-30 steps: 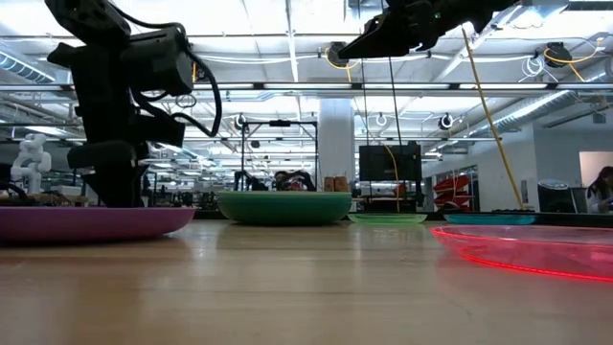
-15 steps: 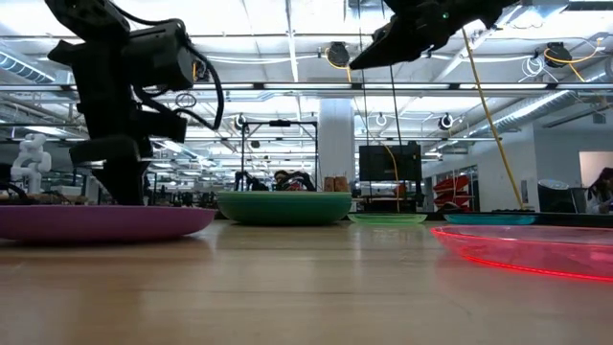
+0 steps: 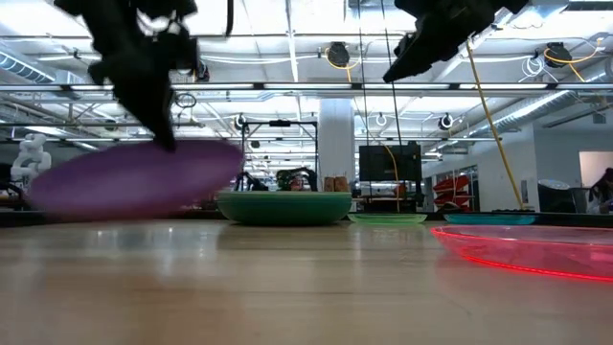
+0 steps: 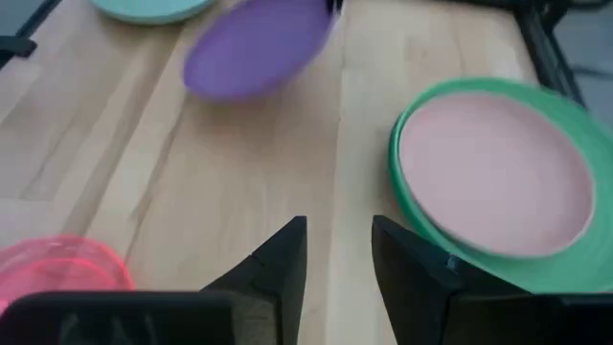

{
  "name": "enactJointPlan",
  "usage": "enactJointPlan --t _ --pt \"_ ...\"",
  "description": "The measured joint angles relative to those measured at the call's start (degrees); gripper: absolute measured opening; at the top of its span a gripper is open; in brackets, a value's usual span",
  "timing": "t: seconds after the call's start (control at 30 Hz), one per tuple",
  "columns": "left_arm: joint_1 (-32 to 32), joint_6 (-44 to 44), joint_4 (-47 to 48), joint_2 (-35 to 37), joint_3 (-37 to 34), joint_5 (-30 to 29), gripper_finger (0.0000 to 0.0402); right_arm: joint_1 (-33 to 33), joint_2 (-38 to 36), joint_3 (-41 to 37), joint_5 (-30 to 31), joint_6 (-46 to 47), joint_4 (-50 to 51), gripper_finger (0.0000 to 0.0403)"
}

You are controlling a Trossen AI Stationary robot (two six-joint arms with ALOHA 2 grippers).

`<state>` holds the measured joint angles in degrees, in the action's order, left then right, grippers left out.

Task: Stack plastic plates
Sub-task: Stack the purple plate on top of the light pink plate

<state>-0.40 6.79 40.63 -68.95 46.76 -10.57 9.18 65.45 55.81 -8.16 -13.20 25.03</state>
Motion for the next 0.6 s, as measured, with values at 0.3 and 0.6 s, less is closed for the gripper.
enactJointPlan --t 0.3,0.6 --pt "7.9 -5.6 -1.2 1.8 12.9 0.5 0.0010 -4.9 -0.1 0.0 8.0 5.1 5.4 0.0111" --pt "23.5 -5.9 -8.3 -5.9 18.2 6.0 0.0010 -8.6 -3.9 0.0 11.4 5.6 6.8 0.0111"
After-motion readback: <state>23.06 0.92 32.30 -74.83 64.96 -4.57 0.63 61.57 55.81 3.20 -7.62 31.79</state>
